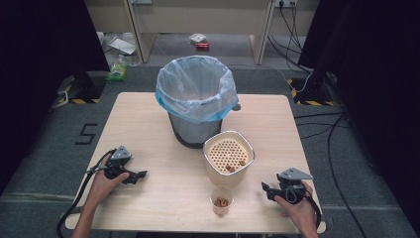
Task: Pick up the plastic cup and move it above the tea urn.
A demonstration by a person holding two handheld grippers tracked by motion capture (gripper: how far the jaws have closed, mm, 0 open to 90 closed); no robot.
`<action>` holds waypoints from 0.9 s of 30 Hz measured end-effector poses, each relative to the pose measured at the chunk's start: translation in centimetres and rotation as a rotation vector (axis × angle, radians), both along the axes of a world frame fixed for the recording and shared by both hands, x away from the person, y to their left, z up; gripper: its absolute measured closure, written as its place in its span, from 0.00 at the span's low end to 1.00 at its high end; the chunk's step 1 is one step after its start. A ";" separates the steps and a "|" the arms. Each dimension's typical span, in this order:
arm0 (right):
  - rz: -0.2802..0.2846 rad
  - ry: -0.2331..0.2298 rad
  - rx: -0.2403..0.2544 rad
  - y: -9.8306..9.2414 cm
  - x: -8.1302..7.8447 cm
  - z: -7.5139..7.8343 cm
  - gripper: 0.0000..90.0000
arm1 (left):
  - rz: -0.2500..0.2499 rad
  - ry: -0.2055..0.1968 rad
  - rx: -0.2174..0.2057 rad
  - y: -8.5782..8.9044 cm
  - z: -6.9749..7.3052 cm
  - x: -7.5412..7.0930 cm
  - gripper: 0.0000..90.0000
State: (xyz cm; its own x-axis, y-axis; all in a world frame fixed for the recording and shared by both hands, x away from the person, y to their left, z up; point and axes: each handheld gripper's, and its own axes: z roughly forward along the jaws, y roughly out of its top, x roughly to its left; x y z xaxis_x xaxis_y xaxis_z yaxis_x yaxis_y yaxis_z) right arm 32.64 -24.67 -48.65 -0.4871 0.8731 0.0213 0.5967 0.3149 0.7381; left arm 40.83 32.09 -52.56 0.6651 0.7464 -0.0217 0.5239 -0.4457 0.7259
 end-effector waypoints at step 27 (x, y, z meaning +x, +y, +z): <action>0.177 -0.023 0.168 7.9 -4.6 5.5 0.51 | 0.000 0.001 0.000 0.0 0.0 0.0 0.00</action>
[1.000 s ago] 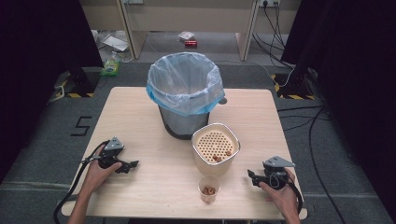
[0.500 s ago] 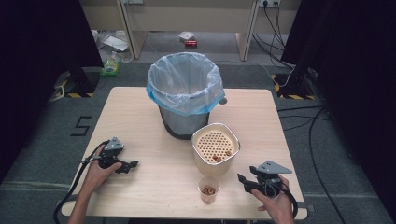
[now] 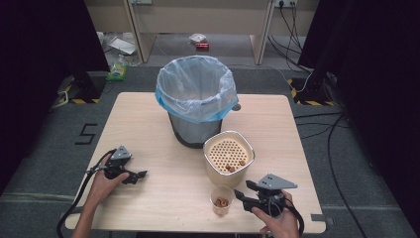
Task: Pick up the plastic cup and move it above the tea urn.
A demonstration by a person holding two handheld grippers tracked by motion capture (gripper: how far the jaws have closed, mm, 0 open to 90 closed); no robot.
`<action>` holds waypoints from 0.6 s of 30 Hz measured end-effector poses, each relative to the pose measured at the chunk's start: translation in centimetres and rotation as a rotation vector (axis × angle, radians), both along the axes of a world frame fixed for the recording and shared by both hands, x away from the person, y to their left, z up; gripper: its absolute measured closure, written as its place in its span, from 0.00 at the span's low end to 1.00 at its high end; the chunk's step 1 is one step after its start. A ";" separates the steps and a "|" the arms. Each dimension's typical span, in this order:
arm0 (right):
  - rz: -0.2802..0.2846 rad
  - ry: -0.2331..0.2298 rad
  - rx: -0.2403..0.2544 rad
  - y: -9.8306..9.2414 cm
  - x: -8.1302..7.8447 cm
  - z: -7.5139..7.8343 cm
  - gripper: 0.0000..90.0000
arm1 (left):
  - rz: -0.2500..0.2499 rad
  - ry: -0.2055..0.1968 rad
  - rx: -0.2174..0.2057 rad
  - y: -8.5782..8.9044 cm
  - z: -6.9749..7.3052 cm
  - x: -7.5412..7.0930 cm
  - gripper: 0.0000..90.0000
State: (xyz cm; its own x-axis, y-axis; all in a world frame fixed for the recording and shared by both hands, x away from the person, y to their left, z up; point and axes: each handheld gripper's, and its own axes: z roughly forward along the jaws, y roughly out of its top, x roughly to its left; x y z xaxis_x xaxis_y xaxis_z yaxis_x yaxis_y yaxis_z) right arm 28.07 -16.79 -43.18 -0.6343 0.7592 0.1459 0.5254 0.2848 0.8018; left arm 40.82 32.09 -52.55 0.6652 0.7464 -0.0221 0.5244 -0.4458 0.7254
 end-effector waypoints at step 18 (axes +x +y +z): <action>0.087 0.041 -0.082 0.4 0.0 -1.9 0.78 | 0.001 -0.001 -0.001 0.0 0.0 0.0 0.00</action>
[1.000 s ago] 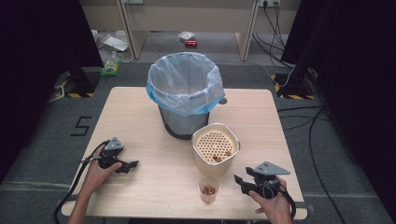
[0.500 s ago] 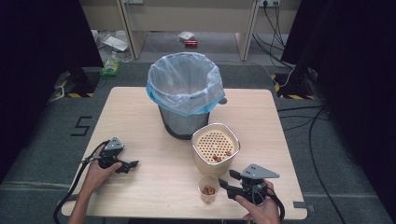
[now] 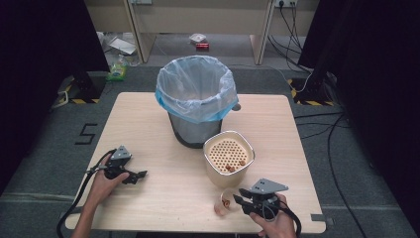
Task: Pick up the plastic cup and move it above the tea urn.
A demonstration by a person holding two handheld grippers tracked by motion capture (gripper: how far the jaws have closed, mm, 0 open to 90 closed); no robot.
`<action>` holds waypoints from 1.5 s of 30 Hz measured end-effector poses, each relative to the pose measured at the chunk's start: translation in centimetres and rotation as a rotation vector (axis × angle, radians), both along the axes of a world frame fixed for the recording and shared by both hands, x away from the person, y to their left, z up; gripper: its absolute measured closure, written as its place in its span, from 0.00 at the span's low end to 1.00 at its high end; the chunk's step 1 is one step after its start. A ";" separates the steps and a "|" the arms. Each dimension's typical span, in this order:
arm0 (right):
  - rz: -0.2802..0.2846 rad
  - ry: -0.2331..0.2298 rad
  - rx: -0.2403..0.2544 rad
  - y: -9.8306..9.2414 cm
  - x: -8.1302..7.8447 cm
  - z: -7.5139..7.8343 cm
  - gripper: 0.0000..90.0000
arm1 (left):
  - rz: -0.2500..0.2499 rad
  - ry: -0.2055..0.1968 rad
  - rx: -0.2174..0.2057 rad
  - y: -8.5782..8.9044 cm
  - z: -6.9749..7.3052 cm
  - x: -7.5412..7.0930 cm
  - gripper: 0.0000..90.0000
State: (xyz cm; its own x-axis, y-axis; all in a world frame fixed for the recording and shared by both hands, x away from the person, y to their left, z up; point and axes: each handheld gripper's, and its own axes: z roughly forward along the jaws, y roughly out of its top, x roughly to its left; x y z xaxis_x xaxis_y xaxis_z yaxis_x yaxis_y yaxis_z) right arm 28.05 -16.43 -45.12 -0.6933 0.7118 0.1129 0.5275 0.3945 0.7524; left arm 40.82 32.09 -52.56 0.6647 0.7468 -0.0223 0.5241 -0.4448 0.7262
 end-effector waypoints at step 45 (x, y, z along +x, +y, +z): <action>-0.222 -0.153 -0.098 -9.7 3.3 1.9 0.97 | 0.000 0.000 0.000 0.0 0.0 0.0 0.00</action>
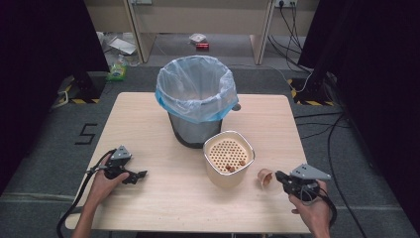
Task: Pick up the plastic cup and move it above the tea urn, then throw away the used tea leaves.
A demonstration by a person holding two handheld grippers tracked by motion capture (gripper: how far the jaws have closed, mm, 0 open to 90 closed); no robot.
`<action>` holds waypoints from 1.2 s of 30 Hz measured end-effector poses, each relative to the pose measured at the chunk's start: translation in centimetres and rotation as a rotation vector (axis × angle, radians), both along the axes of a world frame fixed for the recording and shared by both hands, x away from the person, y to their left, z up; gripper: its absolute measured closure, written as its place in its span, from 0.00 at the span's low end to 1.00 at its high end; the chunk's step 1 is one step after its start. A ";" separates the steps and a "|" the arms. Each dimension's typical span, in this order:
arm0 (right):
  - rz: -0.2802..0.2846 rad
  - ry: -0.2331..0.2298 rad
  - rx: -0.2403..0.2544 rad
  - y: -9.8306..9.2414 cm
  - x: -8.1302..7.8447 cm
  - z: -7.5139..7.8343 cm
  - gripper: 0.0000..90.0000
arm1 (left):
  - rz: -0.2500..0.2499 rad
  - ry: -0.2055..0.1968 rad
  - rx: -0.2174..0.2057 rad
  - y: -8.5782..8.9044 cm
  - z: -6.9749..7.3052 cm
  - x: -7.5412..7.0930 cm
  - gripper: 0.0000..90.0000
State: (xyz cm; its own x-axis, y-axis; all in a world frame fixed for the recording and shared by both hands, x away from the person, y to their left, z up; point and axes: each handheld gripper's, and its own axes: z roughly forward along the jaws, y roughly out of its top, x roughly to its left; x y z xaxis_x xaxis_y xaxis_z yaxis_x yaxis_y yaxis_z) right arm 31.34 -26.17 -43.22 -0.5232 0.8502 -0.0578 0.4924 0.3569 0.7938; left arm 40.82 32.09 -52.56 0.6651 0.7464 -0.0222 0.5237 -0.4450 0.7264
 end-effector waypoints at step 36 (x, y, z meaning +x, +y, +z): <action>-0.071 -0.169 -0.073 2.0 8.5 8.6 0.97 | -0.049 -0.003 -0.001 -2.0 0.0 -0.2 0.00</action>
State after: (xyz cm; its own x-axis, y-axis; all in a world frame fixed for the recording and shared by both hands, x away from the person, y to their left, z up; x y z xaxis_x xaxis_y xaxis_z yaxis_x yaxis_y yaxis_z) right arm 39.88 -24.13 -34.61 -0.4401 0.8748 -0.2028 0.3799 0.3860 0.8407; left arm 40.64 30.12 -52.56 0.7006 0.7132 -0.0213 0.4994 -0.4689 0.7285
